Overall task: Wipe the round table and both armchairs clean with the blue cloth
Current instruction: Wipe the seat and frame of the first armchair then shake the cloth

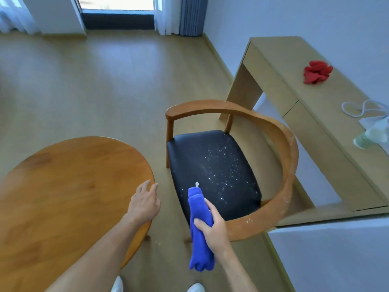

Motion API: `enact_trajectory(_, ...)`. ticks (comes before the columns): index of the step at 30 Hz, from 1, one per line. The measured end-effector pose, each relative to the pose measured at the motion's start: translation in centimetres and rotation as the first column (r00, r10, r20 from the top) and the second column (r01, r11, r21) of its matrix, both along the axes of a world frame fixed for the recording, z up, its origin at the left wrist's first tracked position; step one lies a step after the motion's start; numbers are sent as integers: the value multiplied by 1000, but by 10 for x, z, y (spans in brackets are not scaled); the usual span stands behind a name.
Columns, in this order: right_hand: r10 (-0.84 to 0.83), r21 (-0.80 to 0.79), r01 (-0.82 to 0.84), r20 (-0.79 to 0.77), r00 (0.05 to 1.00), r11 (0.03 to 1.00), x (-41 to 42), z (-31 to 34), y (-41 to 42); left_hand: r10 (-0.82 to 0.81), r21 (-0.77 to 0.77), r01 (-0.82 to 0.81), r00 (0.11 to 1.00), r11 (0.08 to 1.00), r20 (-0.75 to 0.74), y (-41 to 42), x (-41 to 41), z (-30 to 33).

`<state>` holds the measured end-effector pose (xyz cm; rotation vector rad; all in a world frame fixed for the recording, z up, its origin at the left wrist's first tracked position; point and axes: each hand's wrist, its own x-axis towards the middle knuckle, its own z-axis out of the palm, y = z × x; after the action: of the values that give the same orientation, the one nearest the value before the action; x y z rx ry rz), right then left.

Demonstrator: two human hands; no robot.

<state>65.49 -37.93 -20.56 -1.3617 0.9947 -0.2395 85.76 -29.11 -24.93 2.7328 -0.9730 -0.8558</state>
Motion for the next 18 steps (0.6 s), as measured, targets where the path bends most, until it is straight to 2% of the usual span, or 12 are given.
enact_trajectory(7, 43, -58, -45, -25, 999, 997, 32, -7, -85, 48, -55, -49, 999, 997, -11, -41, -18, -1)
enact_trajectory(18, 215, -177, -263, -251, 944, 949, 78, -16, -192, 99, -62, -101, 995, 993, -32, -119, 29, -17)
